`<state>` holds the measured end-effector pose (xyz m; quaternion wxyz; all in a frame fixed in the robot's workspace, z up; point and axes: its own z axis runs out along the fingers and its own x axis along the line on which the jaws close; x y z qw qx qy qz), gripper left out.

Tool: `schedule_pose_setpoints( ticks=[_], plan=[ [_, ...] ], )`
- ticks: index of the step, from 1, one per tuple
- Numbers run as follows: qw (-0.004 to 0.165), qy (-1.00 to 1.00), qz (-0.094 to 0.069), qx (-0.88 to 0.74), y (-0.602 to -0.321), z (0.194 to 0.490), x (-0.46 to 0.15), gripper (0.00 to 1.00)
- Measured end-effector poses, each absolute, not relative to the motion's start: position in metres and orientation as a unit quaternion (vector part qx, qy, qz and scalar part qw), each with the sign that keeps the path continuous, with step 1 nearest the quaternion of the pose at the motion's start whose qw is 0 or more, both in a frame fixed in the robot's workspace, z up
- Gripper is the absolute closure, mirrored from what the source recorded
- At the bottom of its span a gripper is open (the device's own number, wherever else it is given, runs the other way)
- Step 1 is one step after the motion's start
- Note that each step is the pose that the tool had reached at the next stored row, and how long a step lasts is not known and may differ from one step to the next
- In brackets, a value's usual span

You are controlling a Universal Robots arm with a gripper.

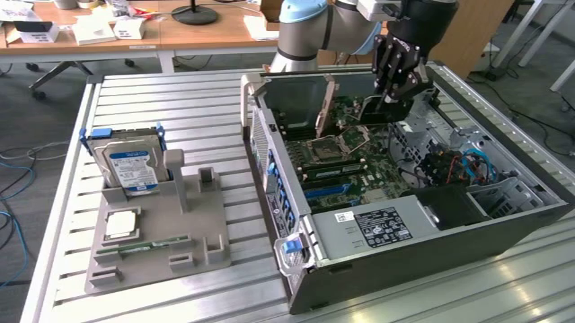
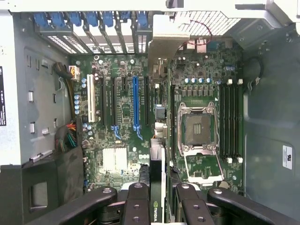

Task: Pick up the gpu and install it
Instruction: 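Insert the gpu into the slot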

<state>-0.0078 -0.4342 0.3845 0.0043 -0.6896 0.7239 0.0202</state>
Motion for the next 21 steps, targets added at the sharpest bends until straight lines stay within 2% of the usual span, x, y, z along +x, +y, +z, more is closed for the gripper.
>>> schedule_pose_setpoints(
  ticks=[14,21],
  plan=[
    [0.004,0.724,0.020,-0.690,-0.434,0.383,-0.014,0.73],
    [0.004,0.724,0.020,-0.690,-0.434,0.372,-0.014,0.73]
  ],
)
